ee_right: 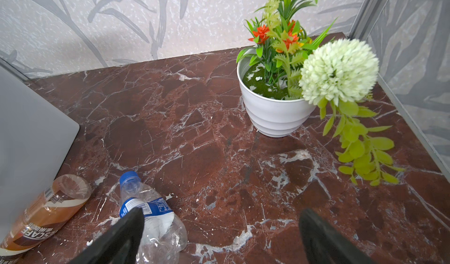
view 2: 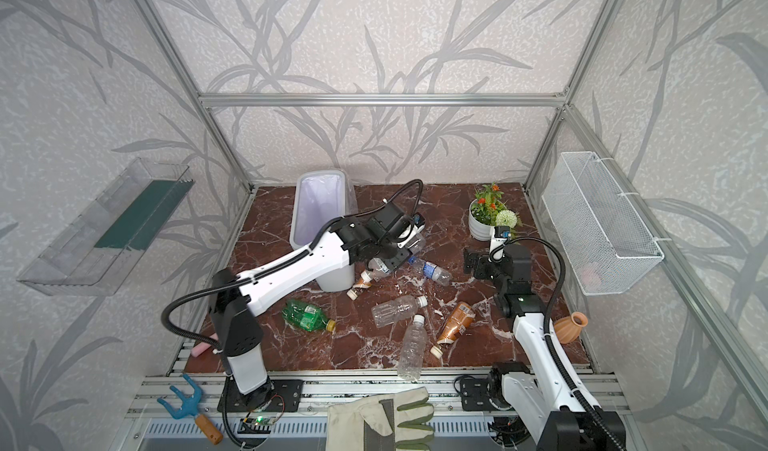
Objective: Throw the plastic bottles in the bin
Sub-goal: 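Lift the clear ribbed bottle with the left gripper over the bin, then release the ribbed bottle into the bin with the left gripper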
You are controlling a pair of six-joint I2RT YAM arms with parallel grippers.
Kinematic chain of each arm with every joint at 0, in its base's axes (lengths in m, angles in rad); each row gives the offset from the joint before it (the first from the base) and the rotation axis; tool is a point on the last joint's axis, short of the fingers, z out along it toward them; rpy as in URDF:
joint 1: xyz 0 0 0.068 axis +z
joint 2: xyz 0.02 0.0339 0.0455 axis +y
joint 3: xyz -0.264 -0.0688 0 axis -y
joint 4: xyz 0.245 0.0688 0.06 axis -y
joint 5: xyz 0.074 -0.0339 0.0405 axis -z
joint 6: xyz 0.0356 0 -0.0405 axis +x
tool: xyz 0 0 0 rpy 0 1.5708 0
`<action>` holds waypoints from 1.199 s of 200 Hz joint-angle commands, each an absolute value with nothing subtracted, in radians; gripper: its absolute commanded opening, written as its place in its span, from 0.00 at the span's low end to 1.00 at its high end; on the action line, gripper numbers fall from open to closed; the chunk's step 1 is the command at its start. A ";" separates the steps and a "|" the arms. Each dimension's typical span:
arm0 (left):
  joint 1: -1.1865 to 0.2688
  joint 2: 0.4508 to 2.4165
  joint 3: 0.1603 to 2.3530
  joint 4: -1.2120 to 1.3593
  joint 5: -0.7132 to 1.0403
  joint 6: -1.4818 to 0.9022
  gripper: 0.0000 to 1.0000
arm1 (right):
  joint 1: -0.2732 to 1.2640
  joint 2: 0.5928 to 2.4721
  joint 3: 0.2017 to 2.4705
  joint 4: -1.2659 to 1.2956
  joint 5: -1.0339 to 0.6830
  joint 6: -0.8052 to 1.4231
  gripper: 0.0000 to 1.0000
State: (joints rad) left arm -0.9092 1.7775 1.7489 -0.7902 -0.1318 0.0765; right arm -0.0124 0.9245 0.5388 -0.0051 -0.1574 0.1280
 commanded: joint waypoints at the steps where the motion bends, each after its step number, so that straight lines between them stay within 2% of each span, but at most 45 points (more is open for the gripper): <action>1: -0.952 1.566 1.696 -0.640 -0.297 0.105 0.55 | -0.014 0.907 0.540 -0.014 -0.149 0.139 0.99; 49: -1.040 1.129 1.386 -0.129 -0.472 0.305 0.55 | -0.011 0.923 0.549 -0.008 -0.163 0.156 0.98; 96: -1.068 1.012 1.252 0.098 -0.603 0.452 0.56 | -0.011 0.930 0.557 -0.008 -0.174 0.179 0.96; 115: -0.971 1.038 1.288 0.004 -0.623 0.332 0.59 | -0.011 0.923 0.558 -0.014 -0.171 0.180 0.96; 128: -0.823 1.072 1.341 -0.153 -0.519 0.139 0.60 | -0.011 0.919 0.560 -0.017 -0.173 0.181 0.96; 143: -0.686 1.133 1.356 -0.220 -0.453 -0.008 0.64 | -0.011 0.911 0.563 -0.025 -0.176 0.182 0.96; 158: -0.630 1.216 1.444 -0.420 -0.477 -0.125 0.82 | -0.011 0.895 0.563 -0.032 -0.175 0.181 0.96; 167: -0.626 1.256 1.516 -0.532 -0.521 -0.177 0.99 | -0.011 0.883 0.563 -0.039 -0.173 0.178 0.96; 180: -0.628 1.258 1.588 -0.623 -0.484 -0.226 0.99 | -0.011 0.870 0.566 -0.045 -0.168 0.172 0.96; 200: -0.645 1.159 1.548 -0.457 -0.354 -0.139 0.99 | -0.011 0.867 0.577 -0.056 -0.173 0.167 0.96; 212: -0.666 1.111 1.542 -0.371 -0.350 -0.101 0.99 | -0.010 0.868 0.582 -0.058 -0.176 0.165 0.96; 240: -0.729 1.061 1.579 -0.357 -0.394 -0.014 0.99 | -0.011 0.865 0.578 -0.059 -0.172 0.169 0.96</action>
